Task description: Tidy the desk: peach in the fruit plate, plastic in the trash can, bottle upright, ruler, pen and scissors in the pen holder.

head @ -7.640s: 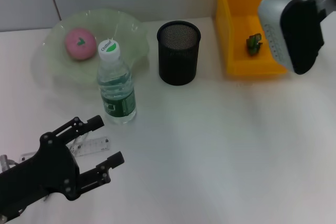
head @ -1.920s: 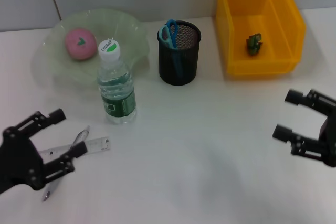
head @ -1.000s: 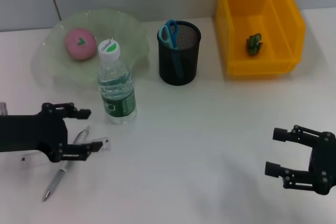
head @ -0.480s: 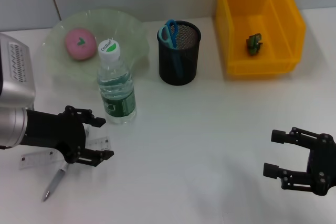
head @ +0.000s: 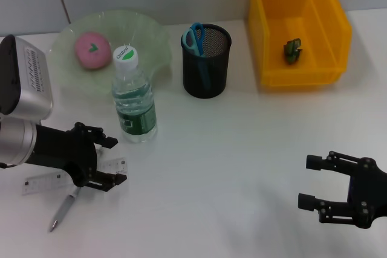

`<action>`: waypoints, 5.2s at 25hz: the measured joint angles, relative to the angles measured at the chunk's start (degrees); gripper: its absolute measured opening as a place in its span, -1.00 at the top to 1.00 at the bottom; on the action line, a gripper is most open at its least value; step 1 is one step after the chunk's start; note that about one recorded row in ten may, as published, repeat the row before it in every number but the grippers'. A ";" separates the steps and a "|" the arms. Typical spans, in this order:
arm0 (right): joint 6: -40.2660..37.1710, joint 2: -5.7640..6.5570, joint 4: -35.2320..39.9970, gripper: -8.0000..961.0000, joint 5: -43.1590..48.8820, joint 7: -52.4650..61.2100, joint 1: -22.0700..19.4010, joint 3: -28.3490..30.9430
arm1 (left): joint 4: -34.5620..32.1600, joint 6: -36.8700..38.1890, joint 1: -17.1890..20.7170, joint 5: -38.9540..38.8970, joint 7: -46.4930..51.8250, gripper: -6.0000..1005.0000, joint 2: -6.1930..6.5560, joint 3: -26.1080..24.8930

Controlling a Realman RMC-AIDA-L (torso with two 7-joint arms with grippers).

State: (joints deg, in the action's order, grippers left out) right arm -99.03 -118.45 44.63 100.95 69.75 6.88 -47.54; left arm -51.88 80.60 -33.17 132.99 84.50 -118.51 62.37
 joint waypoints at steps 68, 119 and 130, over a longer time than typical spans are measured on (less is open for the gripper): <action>2.93 0.69 -3.05 -0.73 5.15 -0.87 2.79 1.23 | 3.87 -0.37 -5.41 8.68 6.11 -0.48 0.04 2.00; -10.15 -0.74 -24.50 -0.73 4.57 -27.88 3.91 23.97 | -20.09 1.35 13.27 -43.87 1.25 0.22 -0.34 8.82; -3.39 -1.30 -57.73 -0.73 4.56 -66.45 8.09 36.34 | -19.21 -27.37 24.35 -74.91 -26.61 0.20 -0.36 35.26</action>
State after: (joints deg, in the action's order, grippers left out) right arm -102.41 -119.75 -13.10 105.51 3.30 14.97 -11.21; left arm -71.08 53.23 -8.82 58.08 57.89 -118.88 97.63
